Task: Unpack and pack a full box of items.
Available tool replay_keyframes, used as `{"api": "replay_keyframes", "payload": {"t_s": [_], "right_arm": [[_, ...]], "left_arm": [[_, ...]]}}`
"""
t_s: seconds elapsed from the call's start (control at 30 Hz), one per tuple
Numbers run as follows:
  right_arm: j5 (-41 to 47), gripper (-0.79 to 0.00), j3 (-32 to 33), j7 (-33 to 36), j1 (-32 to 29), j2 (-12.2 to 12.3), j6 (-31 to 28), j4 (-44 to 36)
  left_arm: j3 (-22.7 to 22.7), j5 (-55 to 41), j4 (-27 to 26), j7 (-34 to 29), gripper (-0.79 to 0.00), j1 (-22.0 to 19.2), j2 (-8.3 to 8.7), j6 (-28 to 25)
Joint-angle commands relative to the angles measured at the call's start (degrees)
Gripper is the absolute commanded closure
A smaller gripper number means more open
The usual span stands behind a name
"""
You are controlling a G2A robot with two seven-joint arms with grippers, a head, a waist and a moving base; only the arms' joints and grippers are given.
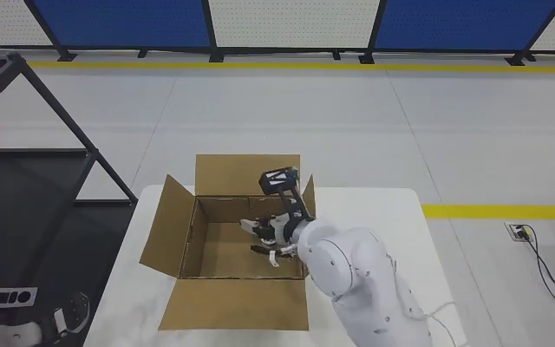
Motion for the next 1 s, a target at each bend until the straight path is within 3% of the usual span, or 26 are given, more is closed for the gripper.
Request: {"api": "replay_keyframes", "payload": {"t_s": [0.0, 0.17, 0.5, 0.7, 0.97], "right_arm": [[0.7, -0.785, 1.8, -2.5, -3.3, 0.3, -0.8, -5.9], [2.2, -0.785, 7.1, -8.9, -10.4, 1.1, -1.4, -15.4], [2.6, -0.785, 21.0, -10.4, -25.5, 2.7, 2.7, -28.0], [3.3, -0.785, 26.9, -7.9, -32.7, 3.3, 6.1, -27.3], [-0.3, -0.785, 32.1, 4.4, -34.7, 4.5, 9.7, -20.1]], "left_arm": [[0.2, 0.2, -0.1, 0.2, -0.785, 0.1, -0.03, -0.1], [0.7, 0.8, -0.7, 0.5, -0.785, 0.5, -0.07, -0.3], [2.7, 2.8, -2.2, 1.1, -0.785, 0.2, 0.02, 0.4], [4.8, 4.7, -2.9, 1.3, -0.785, -0.7, 0.17, 1.1], [6.5, 6.1, -3.2, 1.5, -0.785, -1.4, 0.36, 1.6]]}}
